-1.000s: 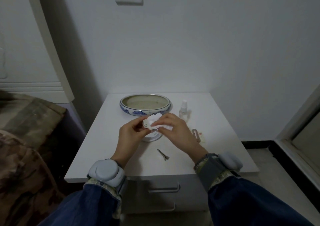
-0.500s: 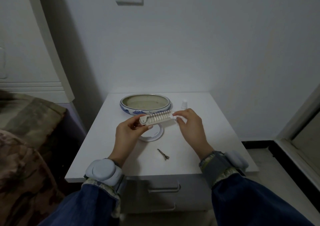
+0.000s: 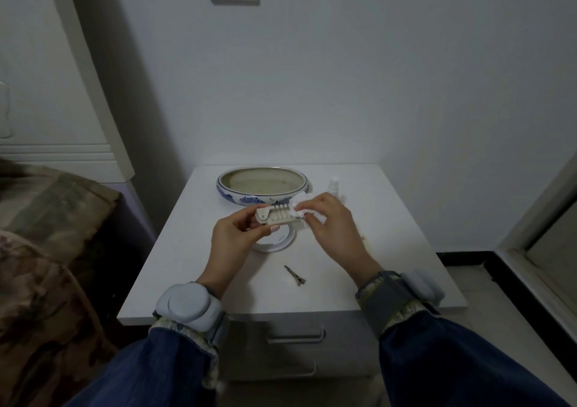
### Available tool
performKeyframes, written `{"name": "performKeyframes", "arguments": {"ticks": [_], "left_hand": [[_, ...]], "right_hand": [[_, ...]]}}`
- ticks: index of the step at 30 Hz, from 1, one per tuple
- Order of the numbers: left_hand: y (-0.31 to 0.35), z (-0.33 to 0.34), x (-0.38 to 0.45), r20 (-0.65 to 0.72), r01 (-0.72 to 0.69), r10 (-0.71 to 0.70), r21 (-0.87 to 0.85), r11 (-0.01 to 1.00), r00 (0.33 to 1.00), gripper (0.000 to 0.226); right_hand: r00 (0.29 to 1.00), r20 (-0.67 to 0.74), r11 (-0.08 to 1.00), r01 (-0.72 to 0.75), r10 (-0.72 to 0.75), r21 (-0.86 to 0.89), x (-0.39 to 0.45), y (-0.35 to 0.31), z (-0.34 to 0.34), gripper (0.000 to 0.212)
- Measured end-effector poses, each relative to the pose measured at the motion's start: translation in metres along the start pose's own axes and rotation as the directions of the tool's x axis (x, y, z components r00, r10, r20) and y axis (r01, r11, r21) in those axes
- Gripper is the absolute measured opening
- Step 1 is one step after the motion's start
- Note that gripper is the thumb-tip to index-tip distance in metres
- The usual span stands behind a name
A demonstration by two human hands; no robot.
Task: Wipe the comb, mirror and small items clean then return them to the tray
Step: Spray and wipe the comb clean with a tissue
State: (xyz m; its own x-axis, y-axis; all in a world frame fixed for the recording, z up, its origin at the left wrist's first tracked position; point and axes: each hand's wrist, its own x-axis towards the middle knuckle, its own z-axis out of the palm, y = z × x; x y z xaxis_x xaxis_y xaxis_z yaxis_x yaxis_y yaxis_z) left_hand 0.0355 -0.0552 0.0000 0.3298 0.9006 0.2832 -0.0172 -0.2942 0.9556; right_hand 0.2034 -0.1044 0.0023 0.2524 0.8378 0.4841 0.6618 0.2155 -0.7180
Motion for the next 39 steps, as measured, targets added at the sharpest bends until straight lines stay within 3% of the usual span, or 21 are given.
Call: {"name": "performKeyframes", "arguments": {"ticks": [6, 9, 13, 16, 22, 33, 39], "left_hand": [[0.002, -0.002, 0.0, -0.028, -0.009, 0.008, -0.038, 0.999, 1.0, 0.033], [0.001, -0.003, 0.001, -0.029, -0.013, 0.012, -0.026, 1.0, 1.0, 0.033], [-0.002, -0.001, 0.001, -0.002, -0.007, 0.007, 0.015, 1.0, 1.0, 0.035], [-0.001, 0.001, 0.0, 0.036, -0.017, 0.016, 0.02, 1.0, 0.999, 0.037], [-0.003, 0.0, 0.001, 0.012, 0.002, -0.002, 0.015, 1.0, 1.0, 0.037], [0.008, -0.001, 0.0, -0.061, 0.012, -0.019, -0.127, 0.992, 0.998, 0.029], [0.004, 0.0, 0.001, -0.043, 0.062, -0.068, -0.139, 0.988, 0.997, 0.014]], "right_hand": [[0.983, -0.121, 0.983, -0.149, 0.137, -0.104, 0.001, 0.017, -0.007, 0.017], [0.979, -0.17, 0.992, -0.121, 0.113, -0.039, 0.002, 0.01, -0.007, 0.017], [1.0, -0.007, 0.985, 0.006, -0.005, 0.175, 0.001, -0.009, -0.007, 0.027], [0.989, 0.127, 0.982, 0.051, -0.075, 0.181, -0.001, -0.013, -0.002, 0.032], [0.999, 0.02, 0.998, 0.032, -0.033, 0.061, 0.002, 0.0, 0.0, 0.018], [0.958, -0.148, 0.968, -0.234, 0.246, 0.094, 0.003, 0.013, -0.01, 0.016], [0.905, -0.068, 0.832, -0.354, 0.42, 0.427, 0.007, 0.003, -0.012, 0.014]]}}
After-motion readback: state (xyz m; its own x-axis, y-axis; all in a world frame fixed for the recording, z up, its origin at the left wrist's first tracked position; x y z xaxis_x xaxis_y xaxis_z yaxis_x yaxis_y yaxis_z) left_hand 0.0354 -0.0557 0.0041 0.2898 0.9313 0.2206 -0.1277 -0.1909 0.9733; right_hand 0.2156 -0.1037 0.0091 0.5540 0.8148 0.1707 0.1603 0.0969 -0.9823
